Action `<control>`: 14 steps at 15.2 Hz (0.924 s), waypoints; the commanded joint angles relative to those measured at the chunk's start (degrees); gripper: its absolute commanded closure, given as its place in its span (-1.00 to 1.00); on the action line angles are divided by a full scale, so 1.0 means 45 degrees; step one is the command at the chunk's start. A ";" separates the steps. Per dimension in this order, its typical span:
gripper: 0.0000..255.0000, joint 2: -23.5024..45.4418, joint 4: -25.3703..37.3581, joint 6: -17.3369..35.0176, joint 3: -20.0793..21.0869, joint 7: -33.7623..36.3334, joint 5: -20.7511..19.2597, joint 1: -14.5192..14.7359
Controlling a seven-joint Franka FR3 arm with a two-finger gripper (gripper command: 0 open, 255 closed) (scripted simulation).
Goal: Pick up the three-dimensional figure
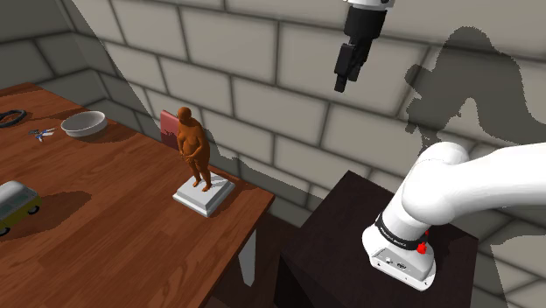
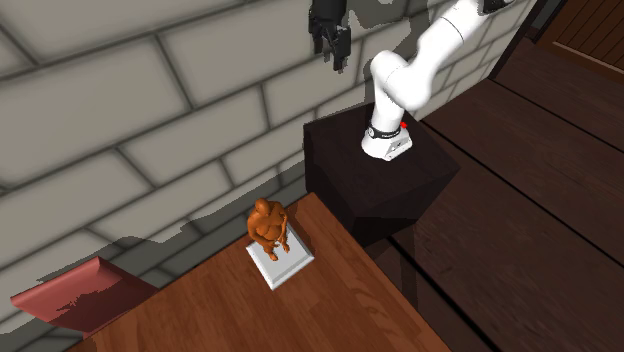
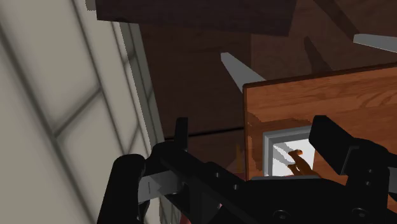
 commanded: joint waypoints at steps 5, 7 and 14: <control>-1.00 0.1396 0.0688 0.0792 0.1058 0.0843 0.0232 0.0201; -1.00 0.2151 0.1124 0.1141 0.1578 0.1273 0.0268 0.0269; -1.00 0.5076 0.3143 0.2037 0.3355 0.2892 -0.0113 0.0383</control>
